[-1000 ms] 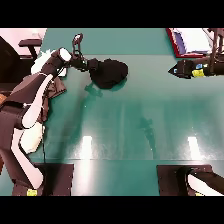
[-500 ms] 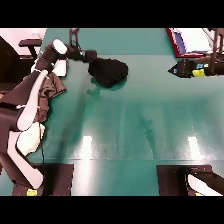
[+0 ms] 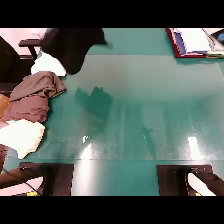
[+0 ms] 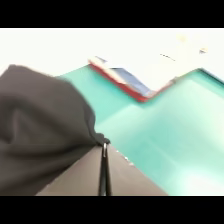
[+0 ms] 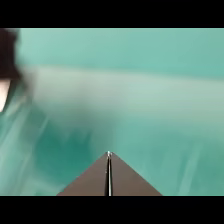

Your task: Fold the shirts.

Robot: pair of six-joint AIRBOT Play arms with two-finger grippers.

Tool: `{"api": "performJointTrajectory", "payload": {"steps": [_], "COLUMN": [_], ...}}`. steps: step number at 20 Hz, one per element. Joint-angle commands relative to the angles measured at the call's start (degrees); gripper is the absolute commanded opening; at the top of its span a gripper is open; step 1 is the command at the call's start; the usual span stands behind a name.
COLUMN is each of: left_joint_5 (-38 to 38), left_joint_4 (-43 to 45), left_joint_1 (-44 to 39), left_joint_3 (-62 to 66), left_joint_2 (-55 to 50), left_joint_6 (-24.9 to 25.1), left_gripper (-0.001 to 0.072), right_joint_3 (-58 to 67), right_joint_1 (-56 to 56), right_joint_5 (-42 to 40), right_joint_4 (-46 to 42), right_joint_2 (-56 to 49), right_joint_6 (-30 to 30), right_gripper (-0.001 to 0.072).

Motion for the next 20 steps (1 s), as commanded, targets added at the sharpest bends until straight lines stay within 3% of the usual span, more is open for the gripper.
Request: {"api": "performJointTrajectory", "payload": {"steps": [1,5,6,7,10,15,20], "left_joint_5": [-8.17,-9.42,-9.49,-9.40,-11.58,-21.44,-19.74], "left_joint_4": [0.13,0.48,0.46,0.70,4.07,4.07,2.29], "left_joint_1": [-6.49,-10.95,-10.97,-10.95,-8.55,3.02,7.85], "left_joint_3": [-1.38,-12.33,-15.45,-18.08,-22.60,-27.69,-53.07], "left_joint_2": [4.11,2.99,2.38,1.84,1.57,1.64,6.95], "left_joint_6": [1.73,1.92,1.88,1.18,-1.60,-5.35,-5.62], "left_gripper": [0.0019,0.0046,0.0347,0.0558,0.0536,0.0537,0.0536], "right_joint_3": [4.90,5.03,5.03,5.03,5.03,5.03,5.03], "right_joint_1": [-2.93,-4.00,-4.00,-4.00,-4.00,-3.98,-3.98], "right_joint_5": [1.38,5.49,6.86,8.26,10.01,10.58,10.54], "right_joint_4": [-0.09,-0.02,0.11,0.09,0.09,0.13,0.09], "right_joint_2": [1.92,3.39,3.39,3.34,3.37,3.37,3.23], "right_joint_6": [0.00,0.02,0.02,0.02,0.02,0.02,0.02], "right_gripper": [0.0021,0.0021,0.0020,0.0021,0.0021,0.0021,0.0021]}}
